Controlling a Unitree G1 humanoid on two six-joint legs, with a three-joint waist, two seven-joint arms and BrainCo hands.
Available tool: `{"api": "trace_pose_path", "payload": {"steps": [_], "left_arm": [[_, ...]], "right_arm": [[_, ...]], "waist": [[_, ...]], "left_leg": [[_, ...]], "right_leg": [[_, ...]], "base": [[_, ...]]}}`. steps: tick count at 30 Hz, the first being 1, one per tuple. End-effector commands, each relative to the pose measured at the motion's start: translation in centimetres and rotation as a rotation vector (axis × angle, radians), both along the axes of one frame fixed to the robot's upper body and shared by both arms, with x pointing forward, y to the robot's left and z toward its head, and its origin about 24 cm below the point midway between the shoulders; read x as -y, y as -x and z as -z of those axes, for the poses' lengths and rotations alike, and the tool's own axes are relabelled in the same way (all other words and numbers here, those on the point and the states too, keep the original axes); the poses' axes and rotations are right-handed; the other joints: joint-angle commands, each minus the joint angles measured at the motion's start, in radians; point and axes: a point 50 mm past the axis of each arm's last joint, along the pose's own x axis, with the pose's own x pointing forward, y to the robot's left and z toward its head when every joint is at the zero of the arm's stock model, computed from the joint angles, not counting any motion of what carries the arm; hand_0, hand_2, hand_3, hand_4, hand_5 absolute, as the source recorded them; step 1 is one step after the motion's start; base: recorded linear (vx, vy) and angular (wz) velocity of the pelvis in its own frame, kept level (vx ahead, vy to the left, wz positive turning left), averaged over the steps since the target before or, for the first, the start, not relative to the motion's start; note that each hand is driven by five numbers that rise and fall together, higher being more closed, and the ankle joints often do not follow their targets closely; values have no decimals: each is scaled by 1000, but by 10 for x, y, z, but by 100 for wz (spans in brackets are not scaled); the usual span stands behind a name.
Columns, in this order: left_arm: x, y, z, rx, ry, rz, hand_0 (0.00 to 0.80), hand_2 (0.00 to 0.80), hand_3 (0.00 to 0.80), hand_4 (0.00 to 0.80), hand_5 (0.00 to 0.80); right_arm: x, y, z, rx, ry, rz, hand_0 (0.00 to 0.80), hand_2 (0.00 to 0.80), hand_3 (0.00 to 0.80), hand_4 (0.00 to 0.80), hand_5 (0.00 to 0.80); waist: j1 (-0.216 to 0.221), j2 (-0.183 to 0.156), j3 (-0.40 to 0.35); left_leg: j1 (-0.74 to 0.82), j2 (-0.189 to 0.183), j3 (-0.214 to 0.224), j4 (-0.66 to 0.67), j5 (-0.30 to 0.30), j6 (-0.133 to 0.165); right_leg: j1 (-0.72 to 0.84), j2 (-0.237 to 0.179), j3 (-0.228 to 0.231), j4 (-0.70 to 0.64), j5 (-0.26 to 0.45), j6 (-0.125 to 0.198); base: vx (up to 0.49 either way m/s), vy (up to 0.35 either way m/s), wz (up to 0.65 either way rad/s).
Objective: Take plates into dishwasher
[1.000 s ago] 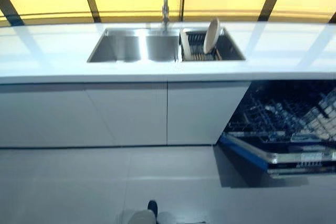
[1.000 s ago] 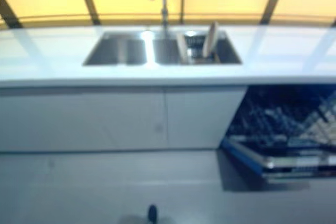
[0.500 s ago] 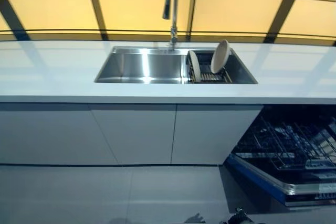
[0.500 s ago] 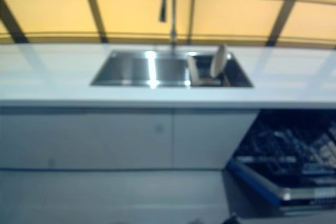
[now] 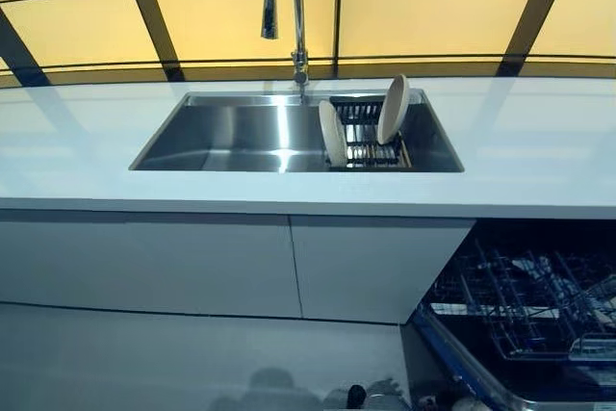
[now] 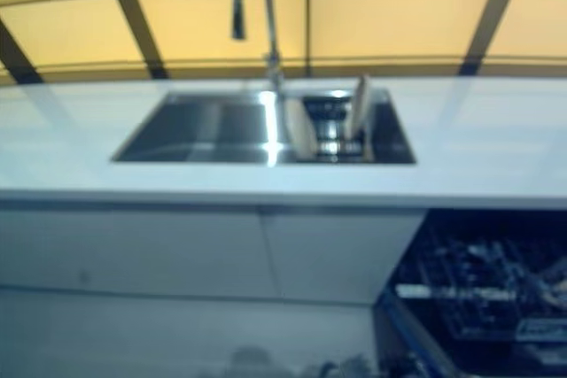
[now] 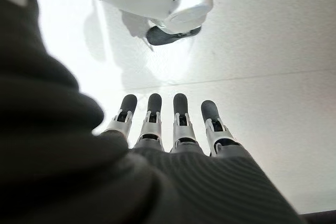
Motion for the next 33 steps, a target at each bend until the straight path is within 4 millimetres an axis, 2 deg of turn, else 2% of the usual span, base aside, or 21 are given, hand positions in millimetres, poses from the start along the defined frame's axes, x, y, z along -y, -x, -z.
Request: {"api": "trace_pose_path", "payload": {"steps": [1,3,4,5,6,8,9,10,11,12,14,15,16,18,21,23,24,25,27,29,33], "left_arm": [[-8,-9,-3,23,-27,1,0,0,0,0,0],[-7,-9,-3,26,-22,-5,0,0,0,0,0],[-3,-13,-2,35,-9,-13,0,0,0,0,0],[-1,-16,-2,41,-5,-17,0,0,0,0,0],[2,-21,-2,52,0,-25,0,0,0,0,0],[2,-28,-4,56,-2,-20,0,0,0,0,0],[2,-29,-4,48,-10,1,0,0,0,0,0],[2,-28,-4,39,-12,23,0,0,0,0,0],[0,-27,-4,29,-13,37,0,0,0,0,0],[-2,-27,-5,34,-25,30,0,0,0,0,0],[-11,-31,-8,38,-37,35,0,0,0,0,0],[-15,-34,-9,41,-50,42,0,0,0,0,0],[-22,-41,-13,48,-77,63,0,0,0,0,0],[-30,-48,-17,59,-96,93,0,0,0,0,0],[-41,-56,-23,76,-111,122,0,0,0,0,0],[-48,-56,-26,81,-118,125,0,0,0,0,0],[-52,-54,-27,78,-123,123,0,0,0,0,0],[-52,-53,-27,78,-124,123,0,0,0,0,0],[-57,-48,-28,72,-128,110,0,0,0,0,0],[-64,-35,-27,60,-137,90,0,0,0,0,0],[-73,-22,-29,41,-153,66,0,0,0,0,0]], "right_arm": [[-3,-4,0,-23,8,-68,0,0,0,0,0],[-3,-5,0,-17,5,-66,0,0,0,0,0],[-3,-9,-2,-14,8,-78,0,0,0,0,0],[-2,-9,-2,-21,13,-82,0,0,0,0,0],[0,-7,-2,-34,21,-83,0,0,0,0,0],[0,-8,-2,-33,21,-93,0,0,0,0,0],[-1,-11,-3,-29,9,-137,0,0,0,0,0],[-5,-18,-3,-6,-10,-192,0,0,0,0,0],[-11,-27,-5,3,-42,-278,0,0,0,0,0],[-19,-32,-5,-10,-98,-345,0,0,0,0,0],[-34,-39,-6,-12,-190,-467,0,0,0,0,0],[-43,-44,-7,-19,-231,-544,0,0,0,0,0],[-61,-51,-9,-26,-317,-641,0,0,0,0,0],[-80,-65,-18,12,-399,-744,0,0,0,0,0],[-106,-102,-51,111,-464,-900,0,0,0,0,0],[-111,-120,-79,150,-516,-990,0,0,0,0,0],[-110,-128,-94,168,-548,-1034,0,0,0,0,0],[-110,-129,-98,173,-555,-1051,0,0,0,0,0],[-106,-138,-123,198,-588,-1100,0,0,0,0,0],[-94,-144,-161,226,-679,-1153,0,0,0,0,0],[-81,-149,-212,301,-810,-1198,0,0,0,0,0]], "waist": [[-11,-53,-12],[-11,-55,-10],[1,-59,4],[9,-53,13],[29,-33,26],[61,-10,40],[86,-13,49],[90,-14,46],[91,-14,34],[94,-14,27],[105,-14,19],[113,-17,14],[130,-28,1],[147,-43,-7],[160,-66,-10],[158,-76,-9],[155,-80,-8],[154,-80,-8],[147,-83,-8],[132,-86,-11],[109,-88,-23]], "left_leg": [[-34,-41,25,234,56,29],[-71,-36,36,299,88,27],[-179,-27,73,372,121,31],[-203,-33,86,331,114,32],[-225,-35,115,145,125,25],[-295,-1,130,-53,216,-12],[-328,-3,99,-98,259,-20],[-325,-3,107,-91,243,-11],[-311,-7,122,-113,238,-11],[-293,-15,113,-104,217,4],[-272,-38,71,-102,193,14],[-257,-43,67,-113,189,17],[-248,-43,66,-132,195,19],[-251,-44,69,-139,202,20],[-262,-39,78,-136,205,21],[-267,-31,94,-142,209,19],[-268,-27,102,-148,212,17],[-268,-26,104,-150,214,16],[-267,-20,115,-161,218,13],[-264,-10,127,-173,224,7],[-261,4,140,-184,228,-4]], "right_leg": [[19,-91,-16,-25,27,79],[33,-86,-16,-27,16,65],[79,-80,-11,-34,-8,46],[105,-77,-7,-39,-21,52],[149,-71,-7,-58,-31,80],[218,-65,1,-91,-50,103],[272,-74,19,-107,-68,115],[274,-82,13,-97,-87,117],[286,-97,7,-94,-90,136],[279,-113,-11,-83,-96,140],[266,-126,-30,-57,-103,143],[268,-133,-47,-54,-103,144],[281,-136,-67,-71,-95,148],[286,-138,-77,-87,-84,155],[279,-142,-84,-95,-71,167],[272,-143,-83,-102,-62,173],[268,-142,-83,-106,-58,174],[267,-141,-83,-108,-57,175],[267,-139,-79,-114,-55,176],[266,-133,-71,-119,-55,177],[261,-125,-57,-126,-56,178]], "base": [[139,-80,-16],[141,-60,-1],[247,-19,3],[413,121,1],[380,204,-8],[436,244,-8],[411,223,-7],[340,198,-14],[234,197,-20],[199,175,-27],[200,128,-53],[260,74,-43],[228,17,-4],[143,-47,19],[48,-75,13],[-24,-65,7],[-25,-50,3],[-15,-34,0],[0,0,0],[0,0,0],[7,-16,-10]]}}
